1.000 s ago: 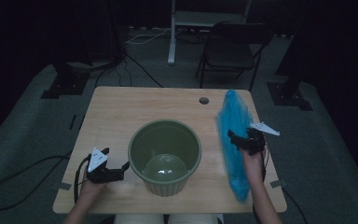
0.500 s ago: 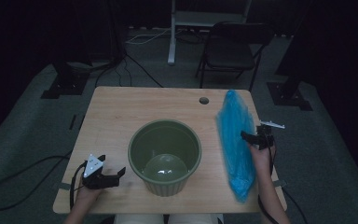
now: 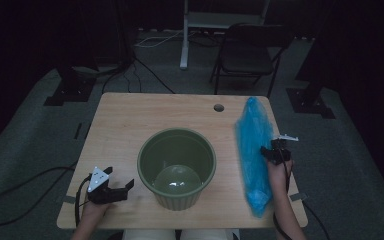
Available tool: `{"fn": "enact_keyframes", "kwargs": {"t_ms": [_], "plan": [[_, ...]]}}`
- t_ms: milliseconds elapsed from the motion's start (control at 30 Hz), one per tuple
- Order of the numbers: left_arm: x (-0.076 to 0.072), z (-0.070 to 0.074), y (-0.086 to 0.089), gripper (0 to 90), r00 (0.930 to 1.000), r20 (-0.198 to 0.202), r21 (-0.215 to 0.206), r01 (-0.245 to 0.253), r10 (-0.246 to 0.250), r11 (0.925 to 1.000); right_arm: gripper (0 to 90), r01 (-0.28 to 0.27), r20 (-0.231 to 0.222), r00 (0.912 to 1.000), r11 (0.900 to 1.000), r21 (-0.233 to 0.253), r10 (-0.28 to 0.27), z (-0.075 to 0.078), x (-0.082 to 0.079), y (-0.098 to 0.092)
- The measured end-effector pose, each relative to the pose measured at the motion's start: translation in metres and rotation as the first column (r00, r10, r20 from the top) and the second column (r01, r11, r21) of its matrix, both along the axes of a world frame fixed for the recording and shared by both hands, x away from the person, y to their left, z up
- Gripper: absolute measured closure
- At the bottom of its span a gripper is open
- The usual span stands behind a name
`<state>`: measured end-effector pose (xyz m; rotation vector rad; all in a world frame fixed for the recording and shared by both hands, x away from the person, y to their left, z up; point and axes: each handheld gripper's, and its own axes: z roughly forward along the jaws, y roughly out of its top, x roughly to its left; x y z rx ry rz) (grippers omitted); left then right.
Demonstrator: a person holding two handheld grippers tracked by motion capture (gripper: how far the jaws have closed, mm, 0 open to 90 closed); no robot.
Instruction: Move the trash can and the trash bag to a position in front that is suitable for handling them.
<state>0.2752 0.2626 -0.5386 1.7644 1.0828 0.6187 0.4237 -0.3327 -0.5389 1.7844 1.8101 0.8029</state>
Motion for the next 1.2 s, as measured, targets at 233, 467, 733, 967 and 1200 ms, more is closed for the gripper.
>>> {"fn": "enact_keyframes", "kwargs": {"t_ms": [233,467,733,967,1200], "plan": [[-0.004,-0.001,-0.006,0.3,0.9998,-0.004,0.024,0.022,-0.022,0.9995,75.6,-0.036,0.008,0.9993,0.999,-0.04,0.036,0.0,-0.011,0.007],[-0.005,-0.001,-0.004,0.4,0.9998,-0.006,0.02,0.018,-0.018,0.9996,87.8,-0.105,-0.009,0.9944,0.994,0.025,0.106,0.001,-0.021,0.019],[-0.003,0.001,-0.006,0.4,0.9999,0.01,0.023,0.003,-0.003,0.9997,89.2,-0.161,0.052,0.9862,0.984,0.073,0.157,0.013,-0.054,0.033],[-0.002,0.002,-0.003,0.4,0.9993,0.026,0.033,-0.029,0.028,0.999,89.1,-0.216,0.091,0.9739,0.971,0.099,0.208,0.019,-0.108,0.033],[-0.002,0.0,-0.007,0.4,0.9994,0.027,0.063,-0.025,0.023,0.9977,88.1,-0.242,0.092,0.9691,0.956,0.164,0.229,0.012,-0.164,0.035]]}}
